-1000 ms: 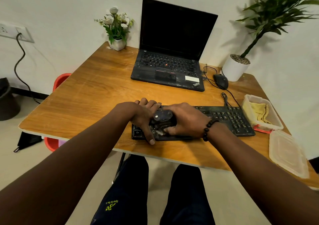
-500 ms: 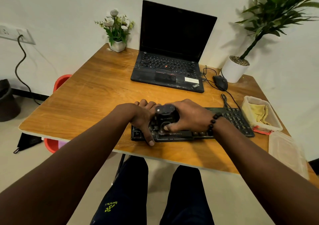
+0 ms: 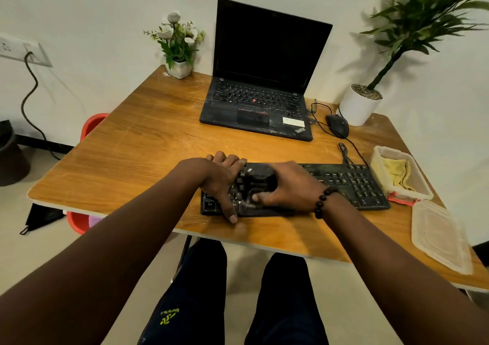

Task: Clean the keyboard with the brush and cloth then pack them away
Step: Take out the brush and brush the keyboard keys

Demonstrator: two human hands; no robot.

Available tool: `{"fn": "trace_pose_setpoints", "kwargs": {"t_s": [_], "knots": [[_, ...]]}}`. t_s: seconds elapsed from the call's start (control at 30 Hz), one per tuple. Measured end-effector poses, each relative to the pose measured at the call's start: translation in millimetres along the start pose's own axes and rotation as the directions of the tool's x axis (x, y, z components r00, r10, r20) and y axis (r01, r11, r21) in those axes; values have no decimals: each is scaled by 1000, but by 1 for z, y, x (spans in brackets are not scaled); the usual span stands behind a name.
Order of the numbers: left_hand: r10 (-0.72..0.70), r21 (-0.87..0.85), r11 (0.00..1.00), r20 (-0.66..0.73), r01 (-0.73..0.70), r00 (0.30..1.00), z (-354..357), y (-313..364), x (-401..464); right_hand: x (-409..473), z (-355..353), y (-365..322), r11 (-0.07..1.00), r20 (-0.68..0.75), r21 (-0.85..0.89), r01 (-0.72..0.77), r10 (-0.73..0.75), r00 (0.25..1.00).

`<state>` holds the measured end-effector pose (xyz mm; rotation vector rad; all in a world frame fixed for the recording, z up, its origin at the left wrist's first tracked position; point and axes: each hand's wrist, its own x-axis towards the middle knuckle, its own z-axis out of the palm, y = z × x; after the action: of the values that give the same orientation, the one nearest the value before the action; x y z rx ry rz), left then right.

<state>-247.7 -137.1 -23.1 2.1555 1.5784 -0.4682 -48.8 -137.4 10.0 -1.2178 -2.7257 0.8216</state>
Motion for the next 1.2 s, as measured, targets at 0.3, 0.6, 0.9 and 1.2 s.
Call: {"fn": "trace_pose_setpoints", "kwargs": {"t_s": [0.3,0.6,0.9,1.2], "knots": [[-14,9,1000,23,13,1000,0,-1,3,-5,-13,25,996,-52,-7,-92,92,994],[-10,22,1000,19,10,1000,-4,1,3,-5,-13,31,995,-136,8,-101,101,986],[-31,44,999,38,30,999,-6,2,8,-12,-13,42,994,-226,-1,-107,104,968],[-27,24,999,37,27,999,-4,0,8,0,-10,41,990,-302,-10,-141,131,944]]}}
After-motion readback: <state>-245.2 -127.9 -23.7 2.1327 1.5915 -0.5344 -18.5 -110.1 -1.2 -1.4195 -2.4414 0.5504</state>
